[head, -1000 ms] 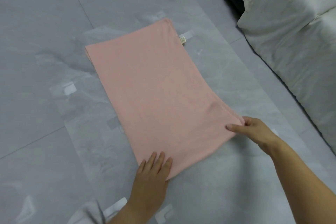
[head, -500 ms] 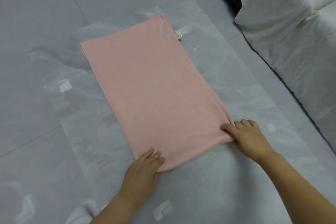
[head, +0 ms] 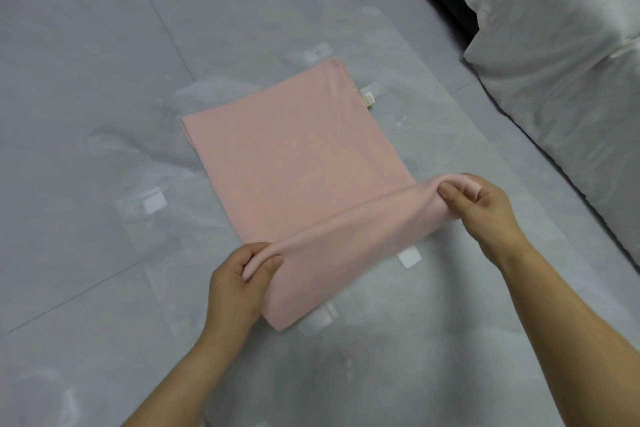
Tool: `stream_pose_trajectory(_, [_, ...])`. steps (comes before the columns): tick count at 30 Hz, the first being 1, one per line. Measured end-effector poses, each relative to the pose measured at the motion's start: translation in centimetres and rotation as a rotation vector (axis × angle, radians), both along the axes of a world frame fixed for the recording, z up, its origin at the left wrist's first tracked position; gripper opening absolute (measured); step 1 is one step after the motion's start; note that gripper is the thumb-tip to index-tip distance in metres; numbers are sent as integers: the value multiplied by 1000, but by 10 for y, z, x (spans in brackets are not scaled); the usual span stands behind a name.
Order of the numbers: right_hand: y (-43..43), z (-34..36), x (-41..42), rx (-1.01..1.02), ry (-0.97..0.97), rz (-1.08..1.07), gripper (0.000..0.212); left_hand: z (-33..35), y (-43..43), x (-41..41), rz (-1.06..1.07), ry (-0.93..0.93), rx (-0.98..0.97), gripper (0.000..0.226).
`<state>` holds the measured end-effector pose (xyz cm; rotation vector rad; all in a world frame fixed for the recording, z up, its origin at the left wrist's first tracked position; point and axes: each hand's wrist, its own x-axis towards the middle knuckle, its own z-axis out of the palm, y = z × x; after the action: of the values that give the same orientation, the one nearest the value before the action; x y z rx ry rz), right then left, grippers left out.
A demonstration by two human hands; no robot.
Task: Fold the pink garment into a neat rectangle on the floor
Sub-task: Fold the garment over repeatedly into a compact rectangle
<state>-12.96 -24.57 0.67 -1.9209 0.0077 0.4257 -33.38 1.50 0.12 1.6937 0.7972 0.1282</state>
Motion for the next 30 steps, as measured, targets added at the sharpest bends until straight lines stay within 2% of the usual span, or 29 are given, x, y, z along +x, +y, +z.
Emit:
stream_pose_trajectory(3, [32,-7,19,-22,-63,-63,20,5,26,31,104,-41,-27,19])
stream_pose_trajectory(7, [70,-16,53,-85,-145,-89,10,6,62,75,171,-84,-46,17])
stream_pose_trajectory(10, [100,-22,81,-109,-165,-85,11,-2,90,105,199,-78,-43,16])
stream_pose_trajectory(17, [170,-40,144,-157,-161,0,15,-25,153,152,214,-44,36,11])
stream_pose_trajectory(22, [210,-60,179,-272,-134,58,25,-46,185,173,258,9,85,9])
stream_pose_trajectory(26, [225,-71,188,-368,-117,78,28,-61,193,181,203,67,117,16])
stream_pose_trajectory(29, [229,-74,183,-432,-118,75,13,-66,191,180,168,91,187,12])
stream_pose_trajectory(30, [228,-75,181,-437,-136,77,26,-67,190,178,162,95,208,15])
